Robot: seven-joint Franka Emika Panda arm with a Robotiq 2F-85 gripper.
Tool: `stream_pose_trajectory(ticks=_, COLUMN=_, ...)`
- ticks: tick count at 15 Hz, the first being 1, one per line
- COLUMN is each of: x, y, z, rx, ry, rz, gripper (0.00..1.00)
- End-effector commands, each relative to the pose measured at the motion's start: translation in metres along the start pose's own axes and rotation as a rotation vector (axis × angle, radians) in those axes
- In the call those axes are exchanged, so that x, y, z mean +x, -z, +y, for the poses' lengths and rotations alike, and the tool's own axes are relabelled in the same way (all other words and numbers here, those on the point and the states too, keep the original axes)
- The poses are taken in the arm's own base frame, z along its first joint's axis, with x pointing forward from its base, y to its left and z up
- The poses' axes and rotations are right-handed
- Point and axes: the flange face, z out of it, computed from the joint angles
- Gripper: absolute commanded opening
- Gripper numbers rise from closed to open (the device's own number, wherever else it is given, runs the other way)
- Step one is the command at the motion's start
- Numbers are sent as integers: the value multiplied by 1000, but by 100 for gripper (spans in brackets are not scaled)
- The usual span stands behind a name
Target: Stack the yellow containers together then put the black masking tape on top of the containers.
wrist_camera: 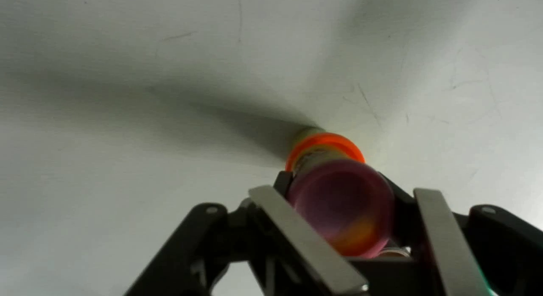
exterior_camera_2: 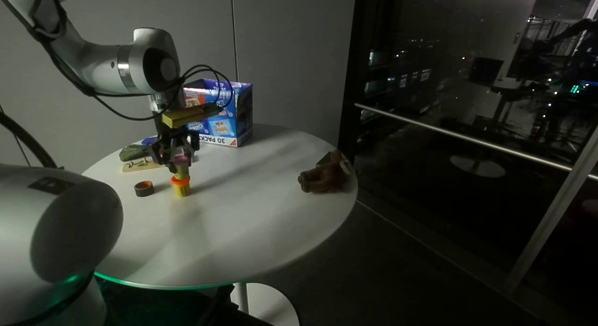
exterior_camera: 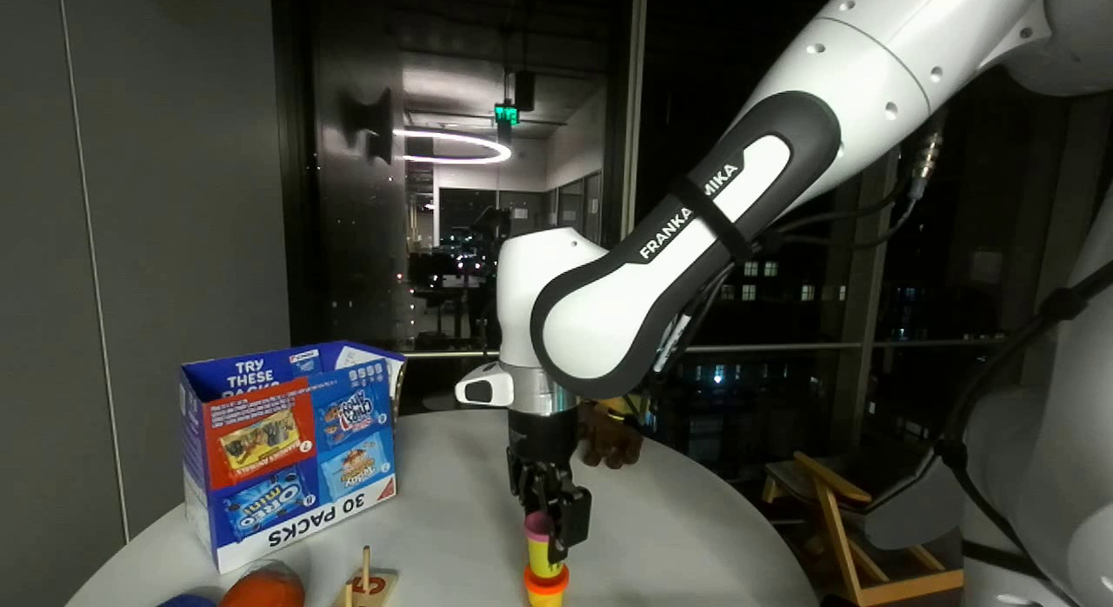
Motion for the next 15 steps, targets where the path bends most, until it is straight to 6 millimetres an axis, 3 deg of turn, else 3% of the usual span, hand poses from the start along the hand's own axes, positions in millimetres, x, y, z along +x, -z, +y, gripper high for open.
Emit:
stream_pose_trajectory(ticks=1, x=0, y=5, z=9, rx=-28, ry=-16, rz=-13, gripper=24)
stream_pose_trajectory(ticks=15, x=5, y=4, z=0, rx=32, ry=2, rz=-8, gripper=24)
